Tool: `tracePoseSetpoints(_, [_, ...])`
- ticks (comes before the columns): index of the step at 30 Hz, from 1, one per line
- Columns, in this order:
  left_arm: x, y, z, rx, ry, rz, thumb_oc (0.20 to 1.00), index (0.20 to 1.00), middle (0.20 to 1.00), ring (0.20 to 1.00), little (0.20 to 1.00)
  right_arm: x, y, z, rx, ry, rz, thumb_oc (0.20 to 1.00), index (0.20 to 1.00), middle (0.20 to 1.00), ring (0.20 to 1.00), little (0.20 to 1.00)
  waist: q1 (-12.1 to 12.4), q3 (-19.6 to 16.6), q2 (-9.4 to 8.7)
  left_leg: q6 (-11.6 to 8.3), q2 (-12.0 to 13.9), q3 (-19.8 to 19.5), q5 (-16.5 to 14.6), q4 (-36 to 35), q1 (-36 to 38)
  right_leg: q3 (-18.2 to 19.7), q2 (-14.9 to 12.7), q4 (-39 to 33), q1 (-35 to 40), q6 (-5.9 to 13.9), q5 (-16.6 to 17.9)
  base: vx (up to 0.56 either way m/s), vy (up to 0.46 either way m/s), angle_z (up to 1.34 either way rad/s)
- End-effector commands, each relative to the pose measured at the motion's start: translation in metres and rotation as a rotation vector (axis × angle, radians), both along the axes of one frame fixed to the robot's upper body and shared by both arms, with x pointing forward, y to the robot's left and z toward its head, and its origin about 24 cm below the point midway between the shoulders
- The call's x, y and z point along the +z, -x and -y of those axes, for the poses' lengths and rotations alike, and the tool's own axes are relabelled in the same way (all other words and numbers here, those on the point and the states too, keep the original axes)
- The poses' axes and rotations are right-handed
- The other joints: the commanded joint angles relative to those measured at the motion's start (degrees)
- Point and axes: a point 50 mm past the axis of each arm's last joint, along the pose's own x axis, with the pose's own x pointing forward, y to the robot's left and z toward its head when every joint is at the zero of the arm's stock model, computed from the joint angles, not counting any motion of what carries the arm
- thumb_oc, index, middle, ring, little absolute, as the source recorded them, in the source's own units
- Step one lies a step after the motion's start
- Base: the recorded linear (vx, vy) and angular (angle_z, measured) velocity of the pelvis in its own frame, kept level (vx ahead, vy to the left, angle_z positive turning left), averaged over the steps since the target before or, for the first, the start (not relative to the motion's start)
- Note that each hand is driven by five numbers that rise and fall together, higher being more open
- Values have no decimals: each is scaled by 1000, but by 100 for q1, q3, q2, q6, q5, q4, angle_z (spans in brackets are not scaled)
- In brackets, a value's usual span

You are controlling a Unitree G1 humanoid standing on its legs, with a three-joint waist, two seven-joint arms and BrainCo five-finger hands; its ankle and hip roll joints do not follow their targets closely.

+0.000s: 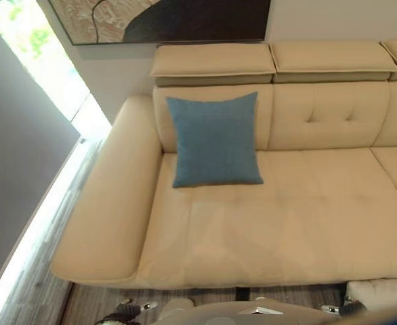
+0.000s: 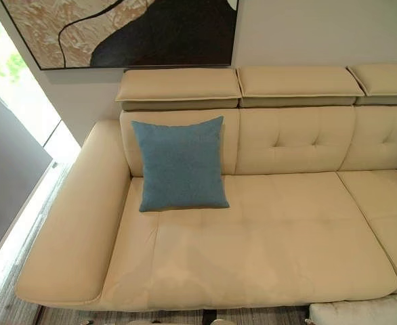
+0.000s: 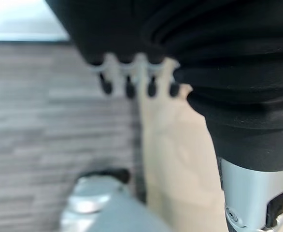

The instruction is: Pick up all the scattered cushions and arrange them neatly on the sofa.

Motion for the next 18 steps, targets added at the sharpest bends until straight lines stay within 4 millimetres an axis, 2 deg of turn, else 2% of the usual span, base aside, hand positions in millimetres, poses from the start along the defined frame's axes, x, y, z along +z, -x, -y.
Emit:
tracePoseSetpoints(1, [6,-21,-7,-26,-25,56,1000,1000,1000,1000,1000,3,-13,3,13,18,4,1000,1000,1000,1000,1000,-37,76,-71,201,-306,32,85,-247,326,156,-285,230,-507,878,308,-257,184,-43])
tracePoseSetpoints(2, [8,-32,-5,-64,-35,75,1000,1000,1000,1000,1000,3,-21,-2,27,13,17,1000,1000,1000,1000,1000,-66,123,-127,328,-473,54,28,-433,324,198,-355,164,-676,1002,527,-257,184,-23])
tracePoseSetpoints(6, [12,-45,-6,-113,-61,103,1000,1000,1000,1000,1000,2,-30,-10,49,1,30,1000,1000,1000,1000,1000,-73,228,-185,409,-531,207,123,-578,253,179,-388,59,-921,1155,711,-268,129,-52])
tracePoseSetpoints(7, [14,-49,-9,-118,-73,113,1000,1000,1000,1000,1000,2,-34,-13,47,-4,42,1000,1000,1000,1000,1000,-43,295,-163,433,-474,322,180,-557,172,-50,-398,266,-1037,1162,547,-353,84,-63])
tracePoseSetpoints(9, [15,-50,-11,-124,-85,110,1000,1000,1000,1000,1000,2,-36,-15,54,-6,48,1000,1000,1000,1000,1000,77,332,-95,473,-385,489,327,-578,40,-505,-489,754,-872,1035,145,-318,79,-73])
tracePoseSetpoints(10, [14,-48,-11,-132,-87,99,1000,1000,1000,1000,1000,1,-35,-16,56,-10,44,1000,1000,1000,1000,1000,123,330,-36,525,-305,574,398,-642,28,-576,-478,1250,-785,922,-102,-189,51,-102])
tracePoseSetpoints(11, [14,-48,-11,-132,-88,99,1000,1000,1000,1000,1000,1,-35,-16,56,-11,44,1000,1000,1000,1000,1000,123,321,-42,527,-311,575,408,-644,15,-573,-485,1254,-801,922,-99,-205,45,-106])
tracePoseSetpoints(12, [14,-46,-12,-136,-90,87,1000,1000,1000,1000,1000,0,-33,-17,50,-13,38,1000,1000,1000,1000,1000,159,298,20,566,-234,648,467,-728,49,-615,-446,1685,-719,840,-336,-228,-8,-87])
tracePoseSetpoints(13, [13,-43,-13,-134,-88,71,1000,1000,1000,1000,1000,-1,-32,-17,37,-17,37,1000,1000,1000,1000,1000,269,210,81,587,-139,826,537,-811,30,-864,-571,1853,-377,780,-604,-228,-8,-58])
tracePoseSetpoints(15, [12,-41,-14,-131,-90,64,1000,1000,1000,1000,1000,-1,-31,-18,41,-17,29,1000,1000,1000,1000,1000,316,166,77,567,-125,902,550,-868,40,-890,-595,1703,-207,775,-651,-118,-58,-69])
tracePoseSetpoints(18, [10,-34,-13,-129,-85,38,1000,1000,1000,1000,1000,-5,-22,-20,49,-14,-13,1000,1000,1000,1000,1000,586,14,25,501,1,1267,593,-824,-79,-1353,-871,1291,477,894,-643,-152,-130,-69])
